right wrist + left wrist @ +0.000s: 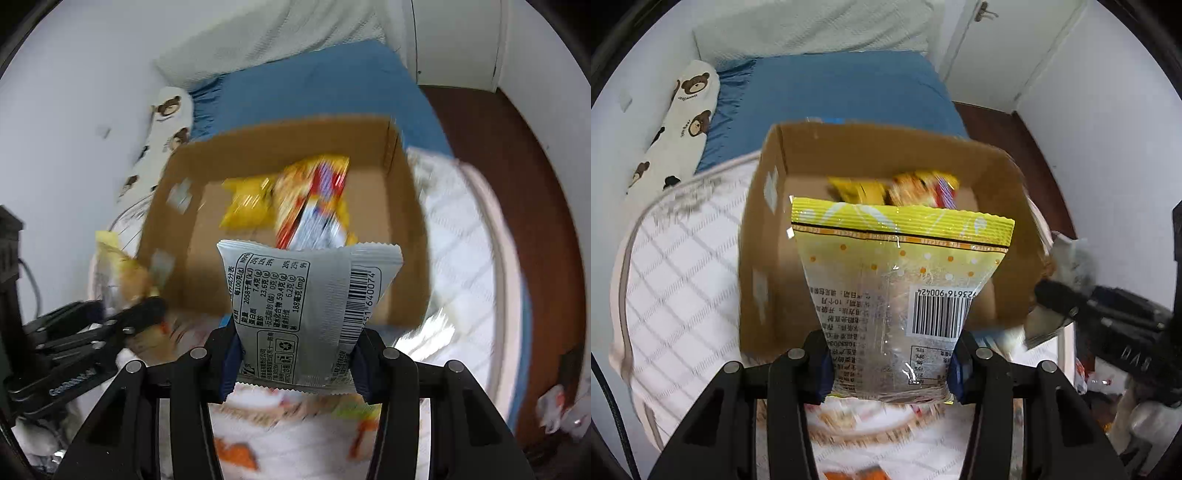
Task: Organize snacks
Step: 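Drop the clear bread bag from the left tool while the right drops the white packet, then return both tools to the pile and grasp the orange packet with the left tool, then grasp the panda-print bag with the right tool while the left tool holds the orange packet, then lower both packets into the box and open both tools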
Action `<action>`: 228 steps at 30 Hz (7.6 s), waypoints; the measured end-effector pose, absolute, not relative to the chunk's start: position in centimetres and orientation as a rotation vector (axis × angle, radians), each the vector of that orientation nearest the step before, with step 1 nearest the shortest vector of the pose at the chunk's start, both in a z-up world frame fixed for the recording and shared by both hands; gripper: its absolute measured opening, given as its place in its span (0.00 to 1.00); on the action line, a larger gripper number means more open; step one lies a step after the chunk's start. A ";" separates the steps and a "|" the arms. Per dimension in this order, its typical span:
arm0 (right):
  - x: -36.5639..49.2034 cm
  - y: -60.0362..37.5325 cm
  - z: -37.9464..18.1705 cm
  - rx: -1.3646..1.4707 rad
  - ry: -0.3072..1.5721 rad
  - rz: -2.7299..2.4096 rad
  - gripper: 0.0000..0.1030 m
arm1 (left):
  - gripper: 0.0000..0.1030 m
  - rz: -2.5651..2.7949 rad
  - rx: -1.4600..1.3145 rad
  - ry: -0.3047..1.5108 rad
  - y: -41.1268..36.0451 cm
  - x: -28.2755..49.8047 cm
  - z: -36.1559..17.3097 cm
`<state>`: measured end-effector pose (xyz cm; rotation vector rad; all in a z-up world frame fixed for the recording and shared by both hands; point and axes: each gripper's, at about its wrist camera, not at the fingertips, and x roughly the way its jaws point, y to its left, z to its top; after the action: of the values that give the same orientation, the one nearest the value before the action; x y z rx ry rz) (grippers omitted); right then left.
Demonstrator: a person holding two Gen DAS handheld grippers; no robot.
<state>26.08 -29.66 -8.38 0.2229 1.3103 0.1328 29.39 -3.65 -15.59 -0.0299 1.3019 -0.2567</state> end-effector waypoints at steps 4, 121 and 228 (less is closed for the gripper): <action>33.7 -31.0 -11.2 0.173 1.397 0.082 0.50 | 0.43 -0.205 -0.013 1.371 -3.9 35.3 -18.0; 1.7 -26.3 -29.1 0.175 1.687 0.056 0.87 | 0.54 -0.121 0.002 1.689 -4.9 6.4 -39.2; 18.1 -29.9 -2.6 0.159 1.089 0.018 0.95 | 0.83 -0.171 0.016 1.013 -5.0 22.6 -9.7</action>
<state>18.09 -29.89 -2.61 0.1590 1.0888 0.0183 22.65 -5.00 -9.71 0.0164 1.0128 -0.1712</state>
